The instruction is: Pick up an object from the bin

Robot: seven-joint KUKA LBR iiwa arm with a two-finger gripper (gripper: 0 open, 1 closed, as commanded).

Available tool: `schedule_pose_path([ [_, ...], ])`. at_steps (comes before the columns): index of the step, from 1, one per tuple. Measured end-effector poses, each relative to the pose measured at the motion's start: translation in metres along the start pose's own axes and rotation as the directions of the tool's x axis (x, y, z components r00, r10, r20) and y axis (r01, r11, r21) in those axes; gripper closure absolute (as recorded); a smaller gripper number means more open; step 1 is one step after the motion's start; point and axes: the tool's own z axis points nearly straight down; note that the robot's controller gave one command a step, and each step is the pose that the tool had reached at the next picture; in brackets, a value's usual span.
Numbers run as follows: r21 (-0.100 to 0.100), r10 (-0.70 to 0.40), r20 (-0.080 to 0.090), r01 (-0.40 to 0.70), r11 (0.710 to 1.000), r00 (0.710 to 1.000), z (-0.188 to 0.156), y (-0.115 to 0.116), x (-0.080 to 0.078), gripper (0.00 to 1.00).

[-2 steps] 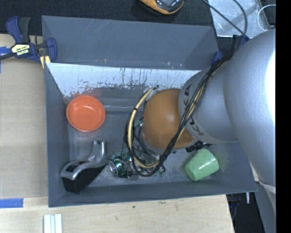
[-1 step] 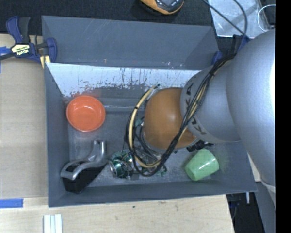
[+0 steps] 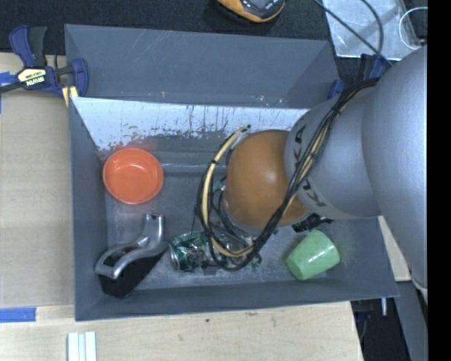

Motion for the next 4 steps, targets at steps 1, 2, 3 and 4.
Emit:
schedule_pose_path([
  [1,-0.002,-0.001,0.003,0.001,1.0,1.0,-0.011,0.001,-0.001,1.0],
  [2,-0.002,-0.001,0.003,0.001,1.0,1.0,-0.021,0.001,-0.001,1.0],
  [3,-0.002,-0.001,0.004,0.001,1.0,1.0,-0.031,0.001,-0.001,1.0],
  [4,-0.003,-0.001,0.007,0.001,1.0,1.0,-0.038,0.001,-0.002,1.0],
])
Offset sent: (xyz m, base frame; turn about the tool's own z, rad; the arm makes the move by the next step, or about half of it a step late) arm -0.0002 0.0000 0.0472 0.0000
